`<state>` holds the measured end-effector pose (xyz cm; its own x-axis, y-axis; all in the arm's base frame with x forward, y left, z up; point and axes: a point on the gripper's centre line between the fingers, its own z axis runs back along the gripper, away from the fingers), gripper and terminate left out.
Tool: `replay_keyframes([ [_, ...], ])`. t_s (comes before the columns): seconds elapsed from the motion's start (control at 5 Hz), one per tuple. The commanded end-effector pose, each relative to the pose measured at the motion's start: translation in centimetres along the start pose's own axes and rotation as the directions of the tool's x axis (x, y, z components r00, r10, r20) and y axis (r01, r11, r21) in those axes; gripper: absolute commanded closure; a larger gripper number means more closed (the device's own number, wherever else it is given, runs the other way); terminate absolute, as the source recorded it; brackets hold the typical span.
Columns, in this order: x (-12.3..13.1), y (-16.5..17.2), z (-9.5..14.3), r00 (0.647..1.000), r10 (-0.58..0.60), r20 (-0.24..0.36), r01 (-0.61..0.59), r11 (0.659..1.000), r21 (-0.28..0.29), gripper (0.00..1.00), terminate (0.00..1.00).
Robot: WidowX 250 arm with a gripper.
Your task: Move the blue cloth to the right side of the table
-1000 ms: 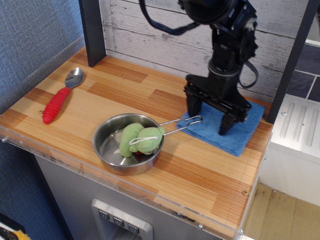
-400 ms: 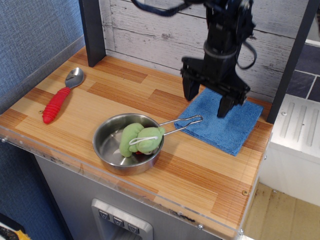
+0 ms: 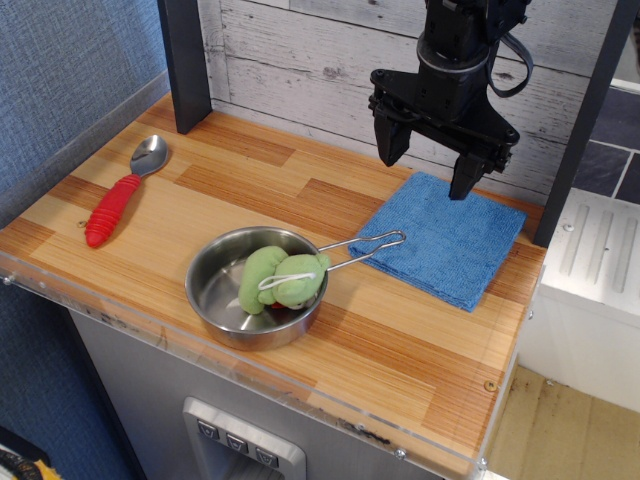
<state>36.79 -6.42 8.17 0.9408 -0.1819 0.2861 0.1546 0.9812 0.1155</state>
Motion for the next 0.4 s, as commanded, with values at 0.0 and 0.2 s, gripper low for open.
replay_keyframes([
  [0.0, 0.25, 0.05, 1.8, 0.999, 0.0, 0.052, 0.0, 1.0, 0.0, 0.0, 0.0],
  [0.2, 0.25, 0.05, 1.8, 0.999, 0.0, 0.052, 0.0, 1.0, 0.0, 0.0, 1.0],
])
